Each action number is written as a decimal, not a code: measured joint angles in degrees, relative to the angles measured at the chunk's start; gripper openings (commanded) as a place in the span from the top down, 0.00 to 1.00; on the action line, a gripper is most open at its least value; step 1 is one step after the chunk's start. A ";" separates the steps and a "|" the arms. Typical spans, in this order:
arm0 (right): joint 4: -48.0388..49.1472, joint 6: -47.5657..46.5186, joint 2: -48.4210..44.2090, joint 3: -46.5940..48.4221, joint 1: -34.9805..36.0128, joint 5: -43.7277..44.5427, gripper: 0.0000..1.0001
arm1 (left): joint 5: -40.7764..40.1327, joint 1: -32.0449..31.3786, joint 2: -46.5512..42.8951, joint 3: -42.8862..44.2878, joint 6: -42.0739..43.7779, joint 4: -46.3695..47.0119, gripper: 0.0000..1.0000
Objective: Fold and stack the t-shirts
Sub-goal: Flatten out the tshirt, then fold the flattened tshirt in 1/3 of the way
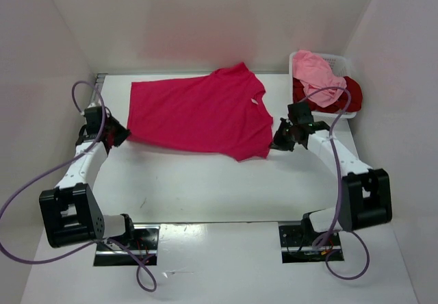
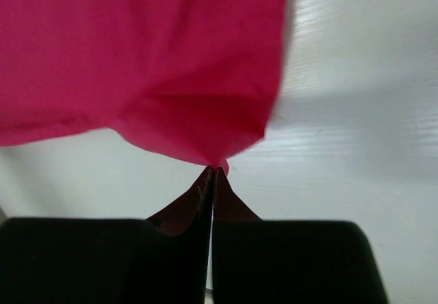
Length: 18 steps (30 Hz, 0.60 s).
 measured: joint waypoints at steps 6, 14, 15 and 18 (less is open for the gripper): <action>-0.90 2.95 -10.84 -5.62 -0.04 -4.20 1.00 | -2.19 1.88 -6.75 -6.27 -0.11 -5.20 1.00; -6.80 5.11 -18.03 -9.11 -0.09 -7.26 1.00 | -3.65 2.10 -9.86 -7.30 -0.24 -10.27 1.00; -6.71 5.22 -18.01 -9.07 -0.09 -7.39 1.00 | -3.69 2.12 -9.64 -7.45 -0.24 -10.25 1.00; -6.27 4.90 -14.08 -7.65 -0.11 -6.93 1.00 | -3.78 2.19 -7.10 -7.37 -0.31 -9.68 1.00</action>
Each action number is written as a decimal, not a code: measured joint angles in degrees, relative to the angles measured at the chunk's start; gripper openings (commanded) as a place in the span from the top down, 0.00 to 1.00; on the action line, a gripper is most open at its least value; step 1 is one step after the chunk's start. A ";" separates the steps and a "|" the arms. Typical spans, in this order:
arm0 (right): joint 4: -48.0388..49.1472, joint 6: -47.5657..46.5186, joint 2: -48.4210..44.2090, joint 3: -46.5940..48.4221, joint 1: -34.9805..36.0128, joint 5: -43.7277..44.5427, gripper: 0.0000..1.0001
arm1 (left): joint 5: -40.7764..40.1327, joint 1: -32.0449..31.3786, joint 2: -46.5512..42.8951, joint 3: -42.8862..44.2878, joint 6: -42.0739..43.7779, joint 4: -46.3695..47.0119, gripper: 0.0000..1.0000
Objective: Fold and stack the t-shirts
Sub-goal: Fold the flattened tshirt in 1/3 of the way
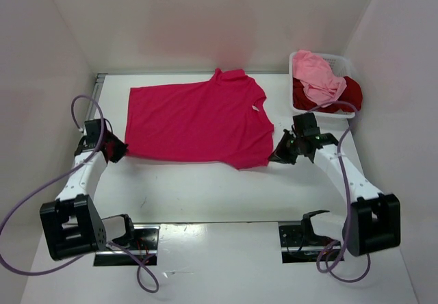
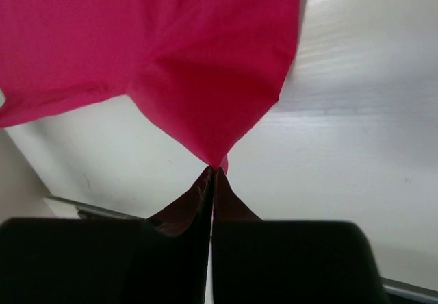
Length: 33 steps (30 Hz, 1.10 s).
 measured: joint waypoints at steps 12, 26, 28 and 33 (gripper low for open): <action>5.16 -4.17 24.37 20.35 0.00 4.46 1.00 | 0.46 0.07 13.57 6.40 -0.22 3.98 1.00; 6.38 -6.99 43.56 41.68 0.00 7.98 1.00 | 0.92 0.07 27.23 15.87 -0.44 7.45 1.00; 6.40 -7.10 45.88 44.19 0.00 8.44 1.00 | 1.05 0.07 27.98 16.83 -0.79 8.07 1.00; 6.23 -7.43 49.53 48.59 0.00 9.62 1.00 | 1.33 0.07 29.38 18.64 -1.88 9.27 1.00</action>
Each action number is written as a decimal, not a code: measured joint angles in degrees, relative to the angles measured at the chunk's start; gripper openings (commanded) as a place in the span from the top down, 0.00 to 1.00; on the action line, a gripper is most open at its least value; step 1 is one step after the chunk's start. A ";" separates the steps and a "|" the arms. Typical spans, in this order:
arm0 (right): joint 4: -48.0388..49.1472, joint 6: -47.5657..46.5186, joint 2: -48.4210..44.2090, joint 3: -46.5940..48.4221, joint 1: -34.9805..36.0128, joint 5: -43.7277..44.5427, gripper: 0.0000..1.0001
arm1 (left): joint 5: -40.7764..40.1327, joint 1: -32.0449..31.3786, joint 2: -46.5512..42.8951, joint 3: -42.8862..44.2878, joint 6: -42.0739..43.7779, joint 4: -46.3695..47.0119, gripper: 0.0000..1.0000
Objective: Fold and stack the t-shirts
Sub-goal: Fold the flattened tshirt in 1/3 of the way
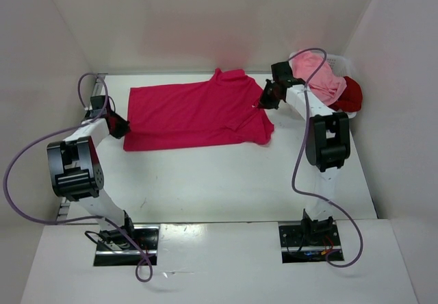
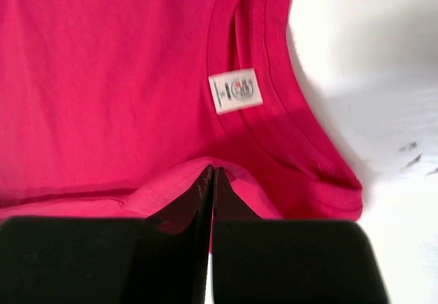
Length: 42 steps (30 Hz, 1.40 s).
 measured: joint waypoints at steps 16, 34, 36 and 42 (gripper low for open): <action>-1.62 -0.22 15.15 18.88 0.00 1.51 0.95 | 0.70 0.00 6.38 4.09 -3.19 3.39 0.67; 1.70 -2.14 -9.07 -4.68 0.00 0.20 1.00 | 0.00 2.45 -11.15 -9.22 -4.20 3.80 0.75; 2.93 -2.29 -13.86 -11.08 -0.04 0.28 1.00 | 0.39 2.75 -11.15 -11.28 -4.22 2.99 0.79; 4.11 -2.54 -17.62 -22.69 -0.26 1.75 0.78 | 1.38 4.07 -9.81 -12.68 -4.37 2.89 0.64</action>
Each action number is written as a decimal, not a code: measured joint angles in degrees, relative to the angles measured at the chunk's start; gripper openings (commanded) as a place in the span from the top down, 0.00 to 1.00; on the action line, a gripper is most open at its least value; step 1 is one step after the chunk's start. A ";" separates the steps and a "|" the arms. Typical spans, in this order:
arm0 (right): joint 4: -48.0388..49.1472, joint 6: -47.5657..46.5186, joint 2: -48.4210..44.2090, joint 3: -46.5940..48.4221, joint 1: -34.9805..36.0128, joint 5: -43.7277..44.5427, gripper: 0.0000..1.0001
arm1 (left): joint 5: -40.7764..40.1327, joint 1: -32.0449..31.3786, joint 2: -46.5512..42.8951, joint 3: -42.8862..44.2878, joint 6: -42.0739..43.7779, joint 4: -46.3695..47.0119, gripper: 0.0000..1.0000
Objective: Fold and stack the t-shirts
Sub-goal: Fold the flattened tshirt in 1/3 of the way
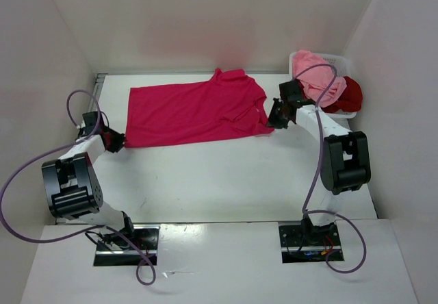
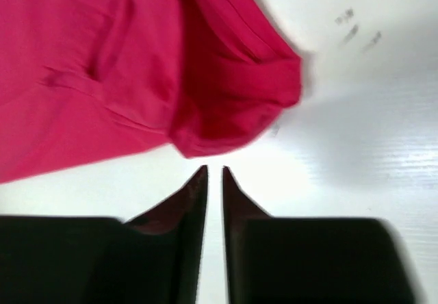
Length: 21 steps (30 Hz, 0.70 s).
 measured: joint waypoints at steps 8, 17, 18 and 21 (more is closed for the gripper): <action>1.01 -1.33 3.13 -2.01 -0.26 0.55 0.52 | 0.87 0.11 4.98 -0.68 -0.37 1.05 0.67; 1.03 -1.75 3.39 1.38 -0.63 -2.23 0.43 | 0.81 0.11 6.40 -0.63 -1.46 2.58 0.93; 1.03 -1.77 3.56 1.99 -0.63 -2.58 0.43 | 0.90 0.11 6.82 -0.59 -1.62 2.80 0.93; 0.76 -2.21 6.45 6.05 -0.63 -4.39 0.43 | 1.29 0.11 7.87 0.39 -1.51 3.28 1.00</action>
